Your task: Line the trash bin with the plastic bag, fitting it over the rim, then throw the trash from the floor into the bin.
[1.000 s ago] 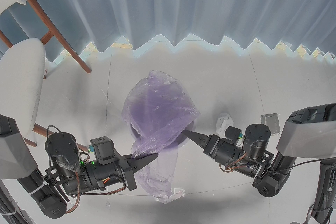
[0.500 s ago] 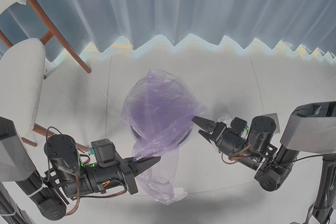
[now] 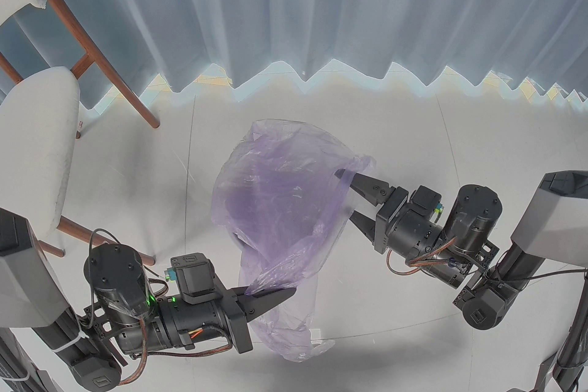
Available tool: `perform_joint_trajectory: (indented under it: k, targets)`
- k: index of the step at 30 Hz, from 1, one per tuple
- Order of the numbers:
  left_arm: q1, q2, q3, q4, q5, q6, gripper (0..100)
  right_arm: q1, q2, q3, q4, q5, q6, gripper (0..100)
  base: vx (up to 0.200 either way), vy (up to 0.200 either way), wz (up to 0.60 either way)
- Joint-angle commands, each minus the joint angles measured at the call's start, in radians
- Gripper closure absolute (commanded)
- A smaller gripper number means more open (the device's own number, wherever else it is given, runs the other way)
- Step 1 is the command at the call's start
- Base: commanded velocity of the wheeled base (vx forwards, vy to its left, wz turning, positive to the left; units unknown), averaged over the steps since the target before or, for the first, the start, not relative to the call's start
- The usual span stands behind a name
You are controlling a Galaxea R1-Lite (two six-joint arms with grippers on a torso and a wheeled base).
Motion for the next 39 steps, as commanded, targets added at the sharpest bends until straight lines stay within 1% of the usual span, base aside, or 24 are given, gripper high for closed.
perform_joint_trajectory:
  k: [1, 8, 13, 14, 19, 29, 30, 31, 32, 35, 37, 39]
  targets:
    - [-0.027, 0.004, -0.001, -0.001, 0.001, -0.018, 100, 0.020, -0.047, 0.005, -0.016, 0.000, 0.049, 0, 0.000, 0.000, 0.00]
    - [-0.039, 0.000, -0.003, -0.001, 0.001, -0.018, 100, 0.037, -0.047, 0.007, -0.016, 0.002, 0.072, 0, 0.000, 0.000, 0.00]
    - [-0.051, 0.000, 0.000, -0.001, 0.001, -0.018, 100, 0.055, -0.041, 0.007, -0.018, -0.003, 0.072, 0, 0.000, 0.000, 0.00]
    - [-0.051, 0.001, 0.000, -0.001, 0.001, -0.018, 100, 0.055, -0.044, 0.007, -0.018, -0.007, 0.070, 100, 0.000, 0.000, 0.00]
    - [-0.050, 0.000, -0.004, -0.002, 0.002, -0.018, 100, 0.055, -0.044, 0.004, -0.018, -0.017, 0.067, 100, 0.000, 0.000, 0.00]
    - [-0.012, 0.001, -0.023, -0.001, 0.004, -0.020, 100, 0.043, -0.050, -0.002, -0.016, -0.017, 0.050, 100, 0.000, 0.000, 0.00]
    - [-0.004, 0.004, -0.027, -0.001, 0.004, -0.020, 100, 0.031, -0.036, 0.007, -0.016, -0.012, 0.006, 100, 0.000, 0.000, 0.00]
    - [-0.004, 0.004, -0.027, -0.001, 0.004, -0.020, 100, 0.031, -0.036, 0.007, -0.016, -0.012, 0.006, 100, 0.000, 0.000, 0.00]
    - [-0.002, 0.004, -0.029, -0.001, 0.004, -0.020, 100, 0.020, -0.016, 0.010, -0.016, -0.012, -0.068, 100, 0.000, 0.000, 0.00]
    - [-0.001, 0.004, -0.035, -0.001, 0.002, -0.021, 100, 0.017, 0.007, 0.010, -0.016, -0.014, -0.160, 100, 0.000, 0.000, 0.00]
    - [0.004, 0.008, -0.046, -0.001, 0.002, -0.027, 100, 0.014, 0.010, 0.014, -0.016, -0.015, -0.203, 100, 0.000, 0.000, 0.00]
    - [0.011, 0.014, -0.051, -0.001, 0.002, -0.037, 100, 0.012, 0.010, 0.021, -0.016, -0.015, -0.218, 100, 0.000, 0.000, 0.00]
